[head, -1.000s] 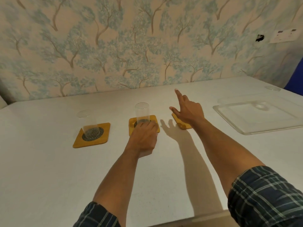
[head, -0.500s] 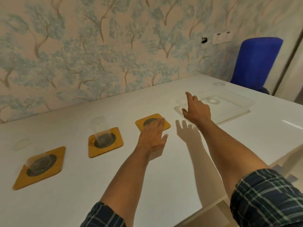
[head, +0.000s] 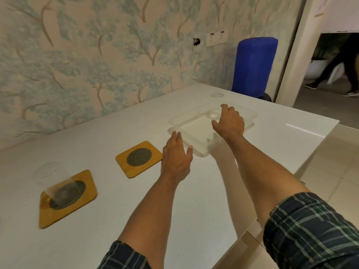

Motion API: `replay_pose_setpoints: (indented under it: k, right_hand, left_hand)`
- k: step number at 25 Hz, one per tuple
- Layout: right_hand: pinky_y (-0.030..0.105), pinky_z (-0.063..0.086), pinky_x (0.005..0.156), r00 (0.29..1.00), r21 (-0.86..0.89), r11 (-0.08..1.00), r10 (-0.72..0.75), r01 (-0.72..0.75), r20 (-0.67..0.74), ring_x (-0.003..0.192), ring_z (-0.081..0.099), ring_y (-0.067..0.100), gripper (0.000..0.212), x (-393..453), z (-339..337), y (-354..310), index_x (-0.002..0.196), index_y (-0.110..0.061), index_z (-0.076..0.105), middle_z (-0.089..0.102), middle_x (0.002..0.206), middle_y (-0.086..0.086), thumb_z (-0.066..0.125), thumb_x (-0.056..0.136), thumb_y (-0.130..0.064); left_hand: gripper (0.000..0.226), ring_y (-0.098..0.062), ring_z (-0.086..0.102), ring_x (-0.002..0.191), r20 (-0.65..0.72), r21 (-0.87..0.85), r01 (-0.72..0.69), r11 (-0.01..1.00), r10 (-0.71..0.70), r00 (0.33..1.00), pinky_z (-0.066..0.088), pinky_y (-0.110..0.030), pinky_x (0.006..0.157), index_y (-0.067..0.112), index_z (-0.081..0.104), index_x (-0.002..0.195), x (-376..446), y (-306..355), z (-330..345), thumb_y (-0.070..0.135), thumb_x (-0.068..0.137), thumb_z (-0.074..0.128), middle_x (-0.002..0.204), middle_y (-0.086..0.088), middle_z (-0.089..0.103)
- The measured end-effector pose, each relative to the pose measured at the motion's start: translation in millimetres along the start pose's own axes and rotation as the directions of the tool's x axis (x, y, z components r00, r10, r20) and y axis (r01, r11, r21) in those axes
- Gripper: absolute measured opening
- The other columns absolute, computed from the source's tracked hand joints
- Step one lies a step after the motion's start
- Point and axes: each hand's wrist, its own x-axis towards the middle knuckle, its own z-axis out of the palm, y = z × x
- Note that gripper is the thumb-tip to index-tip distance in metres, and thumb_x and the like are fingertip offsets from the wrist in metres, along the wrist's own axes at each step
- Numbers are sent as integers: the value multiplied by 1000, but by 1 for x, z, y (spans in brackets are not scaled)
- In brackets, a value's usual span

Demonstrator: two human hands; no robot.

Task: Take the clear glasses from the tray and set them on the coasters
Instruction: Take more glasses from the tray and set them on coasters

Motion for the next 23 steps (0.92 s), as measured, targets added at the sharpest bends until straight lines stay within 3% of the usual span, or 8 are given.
replay_pose_setpoints:
  k: [3,6,11,18,21,23]
  right_hand:
    - [42,50,89,1000,-1,1000,3,-3,-6,112,57,30,66,20,1,6,141,-18,41,54,130,11,68,87,-45]
    - [42,49,90,1000,-5,1000,10,-10,19,115,54,31,70,46,5,11,144,-18,38,50,134,13,69,87,-44]
    - [43,47,93,996,-24,1000,14,-12,87,125,46,34,81,86,17,8,151,-24,28,39,146,14,71,86,-45]
    - [48,38,109,978,-1,1000,-18,19,206,146,25,35,95,116,41,-10,158,-28,15,4,167,10,73,86,-46]
    - [48,38,109,971,-30,1000,2,5,239,146,27,34,92,114,52,-10,158,-24,17,1,167,9,72,87,-46]
    - [47,41,106,982,-46,999,3,6,188,143,32,35,88,111,57,-12,156,-22,23,5,167,12,73,87,-43]
  left_hand:
    - [68,-26,20,152,-50,-5,74,997,-74,996,22,-39,121,10,18,157,13,6,17,39,101,43,168,-8,15]
    - [70,-30,18,153,-8,19,74,997,-74,997,22,-41,122,4,17,157,16,5,34,31,100,47,167,-14,12]
    - [81,-25,8,155,81,36,120,992,-123,989,9,-36,124,5,5,159,20,-4,46,43,99,43,169,-12,5]
    - [77,-25,8,155,145,118,107,987,-123,982,8,-38,126,4,9,159,26,-6,49,47,100,34,168,-12,10]
    - [78,-24,7,155,150,125,108,986,-127,981,6,-37,125,4,9,159,25,-6,49,48,100,33,168,-12,10]
    - [78,-24,7,155,151,128,110,986,-129,980,5,-36,125,4,9,159,25,-6,49,48,100,33,168,-12,10]
